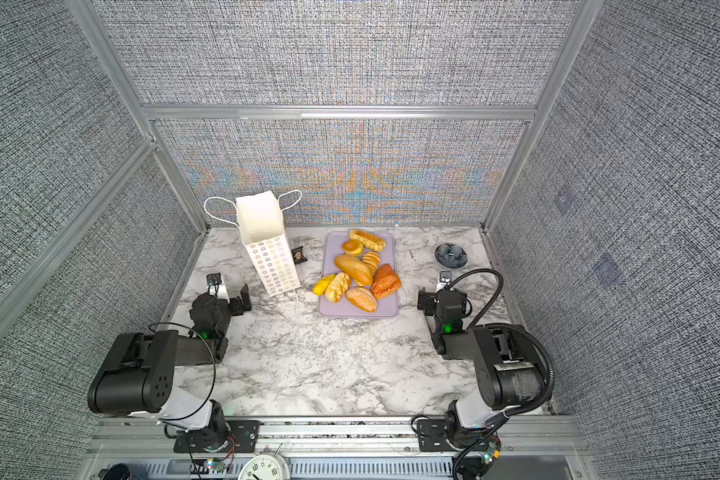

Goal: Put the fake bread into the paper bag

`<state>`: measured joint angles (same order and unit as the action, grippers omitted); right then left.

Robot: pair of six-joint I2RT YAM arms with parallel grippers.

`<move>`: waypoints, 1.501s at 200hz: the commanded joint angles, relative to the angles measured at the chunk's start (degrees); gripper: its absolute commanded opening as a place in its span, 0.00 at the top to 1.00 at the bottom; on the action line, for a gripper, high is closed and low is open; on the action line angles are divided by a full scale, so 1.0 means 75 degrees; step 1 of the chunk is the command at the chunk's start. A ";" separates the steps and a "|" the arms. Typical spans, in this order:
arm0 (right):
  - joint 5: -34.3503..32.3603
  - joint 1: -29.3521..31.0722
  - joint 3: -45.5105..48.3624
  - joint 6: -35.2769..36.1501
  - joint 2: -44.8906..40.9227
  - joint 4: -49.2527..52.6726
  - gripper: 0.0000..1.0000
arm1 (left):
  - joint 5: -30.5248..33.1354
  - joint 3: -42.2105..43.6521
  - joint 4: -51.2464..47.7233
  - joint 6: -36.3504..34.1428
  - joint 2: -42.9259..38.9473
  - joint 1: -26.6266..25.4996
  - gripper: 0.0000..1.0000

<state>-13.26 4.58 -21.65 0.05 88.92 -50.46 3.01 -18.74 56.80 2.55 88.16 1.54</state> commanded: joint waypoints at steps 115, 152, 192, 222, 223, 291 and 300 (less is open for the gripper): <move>-0.0002 0.0028 0.0056 -0.0007 -0.0044 -0.0269 0.01 | -0.0036 -0.0026 0.0044 -0.0058 -0.0029 0.0003 0.01; 0.0004 0.0029 0.0051 -0.0007 -0.0048 -0.0269 0.01 | -0.0031 -0.0021 0.0046 -0.0058 -0.0020 -0.0005 0.01; 0.0021 0.0010 0.0051 -0.0007 -0.0046 -0.0271 0.01 | -0.0039 -0.0041 0.0033 -0.0059 -0.0013 0.0003 0.01; 0.0021 0.0011 0.0072 -0.0007 -0.0058 -0.0284 0.01 | -0.0045 -0.0010 0.0047 -0.0047 -0.0033 -0.0005 0.01; 0.0021 0.0016 0.0073 -0.0007 -0.0057 -0.0282 0.01 | -0.0047 -0.0009 0.0052 -0.0047 -0.0029 -0.0006 0.01; -0.0544 0.0040 0.0295 -0.0218 -0.2208 0.1040 0.01 | 0.0414 -0.0389 -0.2353 0.0184 -0.2375 -0.0006 0.01; -0.0563 0.0035 0.0268 -0.0409 -0.2650 0.1440 0.01 | 0.0592 -0.0448 -0.2694 0.0421 -0.2794 -0.0006 0.01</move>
<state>-15.07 4.82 -19.68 -0.43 75.24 -45.82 4.08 -21.12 45.39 2.63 72.88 1.54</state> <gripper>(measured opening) 0.991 0.986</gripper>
